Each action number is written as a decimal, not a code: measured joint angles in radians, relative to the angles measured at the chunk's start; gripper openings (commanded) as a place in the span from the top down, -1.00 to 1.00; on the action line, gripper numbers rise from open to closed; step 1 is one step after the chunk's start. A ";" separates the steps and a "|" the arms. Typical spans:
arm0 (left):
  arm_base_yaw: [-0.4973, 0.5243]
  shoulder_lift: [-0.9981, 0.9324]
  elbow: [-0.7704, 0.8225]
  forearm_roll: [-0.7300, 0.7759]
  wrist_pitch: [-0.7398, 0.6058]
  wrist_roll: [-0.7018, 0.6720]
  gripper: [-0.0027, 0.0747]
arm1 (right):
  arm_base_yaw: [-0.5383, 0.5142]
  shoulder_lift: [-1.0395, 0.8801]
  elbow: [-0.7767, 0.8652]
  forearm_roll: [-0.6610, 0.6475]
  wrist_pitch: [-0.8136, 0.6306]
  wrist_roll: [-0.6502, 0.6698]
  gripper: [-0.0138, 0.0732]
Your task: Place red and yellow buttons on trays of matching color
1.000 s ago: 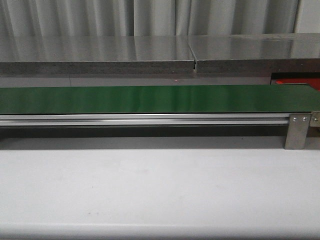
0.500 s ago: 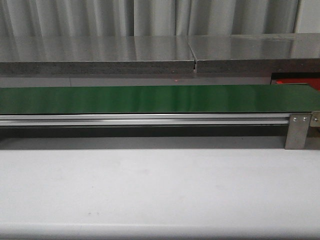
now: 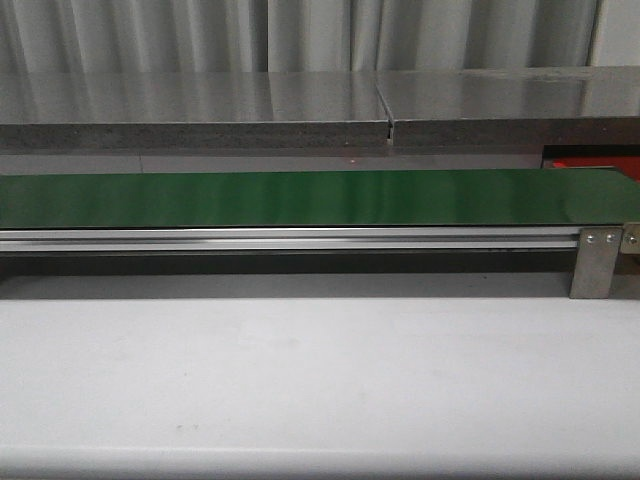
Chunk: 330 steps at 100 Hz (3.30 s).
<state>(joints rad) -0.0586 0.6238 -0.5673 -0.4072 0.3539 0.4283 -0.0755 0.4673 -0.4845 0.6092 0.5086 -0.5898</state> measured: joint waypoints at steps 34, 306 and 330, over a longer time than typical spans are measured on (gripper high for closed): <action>0.000 0.000 0.000 0.000 0.000 0.000 0.88 | 0.000 0.000 0.000 0.000 0.005 0.000 0.95; 0.516 1.504 -1.019 0.044 0.180 -0.095 -0.72 | 0.000 0.000 0.001 0.000 0.006 0.000 0.95; 0.516 1.522 -1.057 0.044 0.180 -0.095 -0.72 | 0.000 0.000 0.001 0.000 0.006 0.000 0.95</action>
<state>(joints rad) 0.4573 2.1459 -1.6240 -0.3633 0.5344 0.3337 -0.0755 0.4673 -0.4838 0.6092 0.5150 -0.5898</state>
